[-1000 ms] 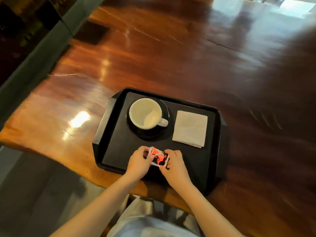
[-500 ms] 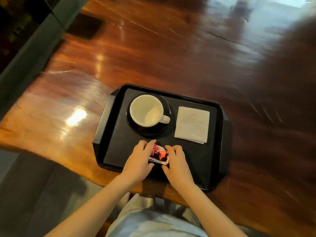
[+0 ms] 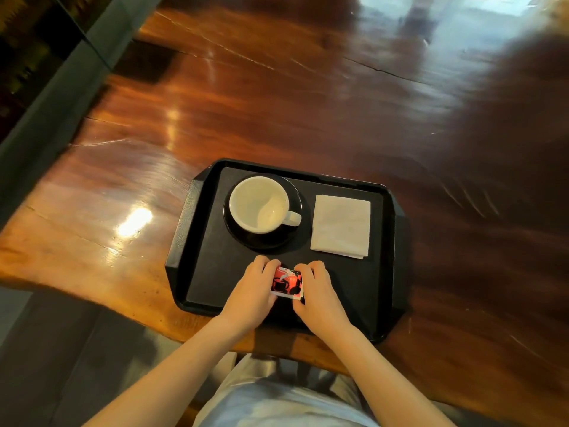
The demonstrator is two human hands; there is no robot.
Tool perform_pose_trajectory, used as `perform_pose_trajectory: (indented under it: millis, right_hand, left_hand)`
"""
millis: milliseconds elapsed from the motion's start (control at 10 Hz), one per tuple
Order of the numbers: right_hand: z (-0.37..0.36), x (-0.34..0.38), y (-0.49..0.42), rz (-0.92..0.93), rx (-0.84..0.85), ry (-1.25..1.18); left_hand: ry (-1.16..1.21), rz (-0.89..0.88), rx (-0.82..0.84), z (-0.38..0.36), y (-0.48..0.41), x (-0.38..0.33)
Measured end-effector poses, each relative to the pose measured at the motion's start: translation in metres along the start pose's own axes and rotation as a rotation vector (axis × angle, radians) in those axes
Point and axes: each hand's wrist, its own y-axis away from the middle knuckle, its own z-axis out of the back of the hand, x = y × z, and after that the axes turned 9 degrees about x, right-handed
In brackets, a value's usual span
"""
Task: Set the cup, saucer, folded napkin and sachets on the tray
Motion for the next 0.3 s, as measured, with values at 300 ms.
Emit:
perform_pose_trajectory:
  millis: [300]
  right_hand:
    - [0.026, 0.002, 0.010, -0.058, 0.066, -0.056]
  left_hand:
    - [-0.152, 0.103, 0.063, 0.017, 0.009, -0.017]
